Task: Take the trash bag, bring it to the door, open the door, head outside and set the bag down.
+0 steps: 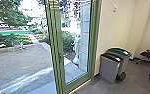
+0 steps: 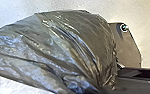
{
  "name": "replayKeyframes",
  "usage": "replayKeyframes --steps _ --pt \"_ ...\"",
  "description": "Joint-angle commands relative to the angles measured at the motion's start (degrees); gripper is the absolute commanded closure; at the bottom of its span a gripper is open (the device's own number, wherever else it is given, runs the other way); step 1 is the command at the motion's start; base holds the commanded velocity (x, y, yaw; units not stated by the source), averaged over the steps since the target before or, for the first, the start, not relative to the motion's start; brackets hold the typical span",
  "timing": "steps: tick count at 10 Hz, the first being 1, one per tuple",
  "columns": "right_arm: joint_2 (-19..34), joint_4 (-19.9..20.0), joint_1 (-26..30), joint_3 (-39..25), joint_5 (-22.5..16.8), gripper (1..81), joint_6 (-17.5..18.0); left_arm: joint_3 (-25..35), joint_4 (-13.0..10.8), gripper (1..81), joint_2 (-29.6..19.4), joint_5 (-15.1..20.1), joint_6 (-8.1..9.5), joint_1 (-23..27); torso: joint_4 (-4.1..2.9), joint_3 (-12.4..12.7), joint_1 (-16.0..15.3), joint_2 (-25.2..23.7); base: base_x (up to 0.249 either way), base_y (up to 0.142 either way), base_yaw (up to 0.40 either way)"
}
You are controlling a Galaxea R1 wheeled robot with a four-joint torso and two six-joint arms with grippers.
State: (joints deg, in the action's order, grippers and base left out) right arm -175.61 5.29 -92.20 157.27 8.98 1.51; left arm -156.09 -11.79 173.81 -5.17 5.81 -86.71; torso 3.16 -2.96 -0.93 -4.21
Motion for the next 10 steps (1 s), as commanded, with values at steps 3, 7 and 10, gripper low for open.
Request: replayKeyframes --steps 3,7,10 --pt "-0.3 -0.46 2.5 -0.05 -2.92 1.0 -0.19 0.08 -0.6 81.1 -0.04 2.36 -0.37 2.99 0.0 0.0 -0.02 0.0 0.169 0.0 0.0" --pt "-0.21 -0.46 2.41 -0.05 -2.92 1.0 -0.11 0.08 -0.6 81.1 -0.04 2.36 -0.37 2.99 0.0 0.0 -0.02 0.0 0.17 0.0 0.0" --pt "-0.3 -0.46 2.49 -0.05 -2.92 1.0 -0.11 0.08 -0.69 81.1 0.05 2.36 -0.37 2.99 0.0 0.0 -0.02 0.0 0.17 0.0 0.0"
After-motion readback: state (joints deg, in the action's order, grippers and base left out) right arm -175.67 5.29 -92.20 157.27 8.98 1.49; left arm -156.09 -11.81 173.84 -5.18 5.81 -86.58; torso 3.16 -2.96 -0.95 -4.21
